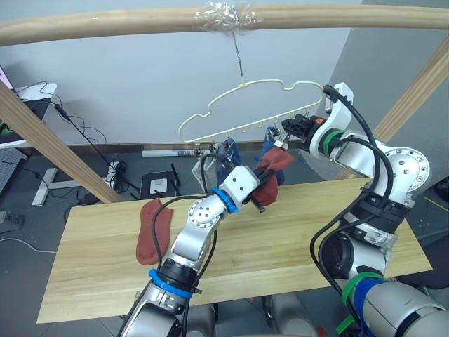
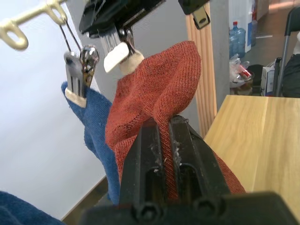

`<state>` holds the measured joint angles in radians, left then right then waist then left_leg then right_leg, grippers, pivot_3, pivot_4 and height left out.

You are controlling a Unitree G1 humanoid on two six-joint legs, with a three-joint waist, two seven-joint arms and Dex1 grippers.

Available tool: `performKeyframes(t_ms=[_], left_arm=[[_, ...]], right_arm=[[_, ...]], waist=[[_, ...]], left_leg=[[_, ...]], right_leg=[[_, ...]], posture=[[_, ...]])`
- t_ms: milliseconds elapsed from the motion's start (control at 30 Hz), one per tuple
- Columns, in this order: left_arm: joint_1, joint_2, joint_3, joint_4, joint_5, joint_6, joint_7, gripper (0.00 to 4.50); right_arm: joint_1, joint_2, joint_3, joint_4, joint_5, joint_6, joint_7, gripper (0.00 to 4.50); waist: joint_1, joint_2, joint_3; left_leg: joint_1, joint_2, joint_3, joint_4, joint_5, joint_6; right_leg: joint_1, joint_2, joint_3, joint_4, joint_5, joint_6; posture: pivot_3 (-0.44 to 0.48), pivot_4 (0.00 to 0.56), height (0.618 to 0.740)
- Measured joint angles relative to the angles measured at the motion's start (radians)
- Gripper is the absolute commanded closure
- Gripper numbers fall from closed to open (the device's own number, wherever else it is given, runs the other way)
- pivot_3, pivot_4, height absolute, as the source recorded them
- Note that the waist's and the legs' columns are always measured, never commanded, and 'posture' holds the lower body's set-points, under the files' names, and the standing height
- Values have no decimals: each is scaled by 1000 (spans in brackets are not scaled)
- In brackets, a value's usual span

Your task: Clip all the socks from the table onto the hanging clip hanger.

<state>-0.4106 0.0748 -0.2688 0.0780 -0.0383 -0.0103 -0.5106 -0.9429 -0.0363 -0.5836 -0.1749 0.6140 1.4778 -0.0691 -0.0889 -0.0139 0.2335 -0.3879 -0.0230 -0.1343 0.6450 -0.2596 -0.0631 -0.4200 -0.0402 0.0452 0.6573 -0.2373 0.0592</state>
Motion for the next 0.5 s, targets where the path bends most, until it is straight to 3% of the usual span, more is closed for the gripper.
performKeyframes(t_ms=[500], left_arm=[[-38,-29,0,15,0,-3,11,4471]], right_arm=[[2,6,-3,0,0,-2,-1,4500]], waist=[[0,0,0]], left_leg=[[0,0,0,0,0,0]], right_leg=[[0,0,0,0,0,0]], posture=[[-186,221,740]])
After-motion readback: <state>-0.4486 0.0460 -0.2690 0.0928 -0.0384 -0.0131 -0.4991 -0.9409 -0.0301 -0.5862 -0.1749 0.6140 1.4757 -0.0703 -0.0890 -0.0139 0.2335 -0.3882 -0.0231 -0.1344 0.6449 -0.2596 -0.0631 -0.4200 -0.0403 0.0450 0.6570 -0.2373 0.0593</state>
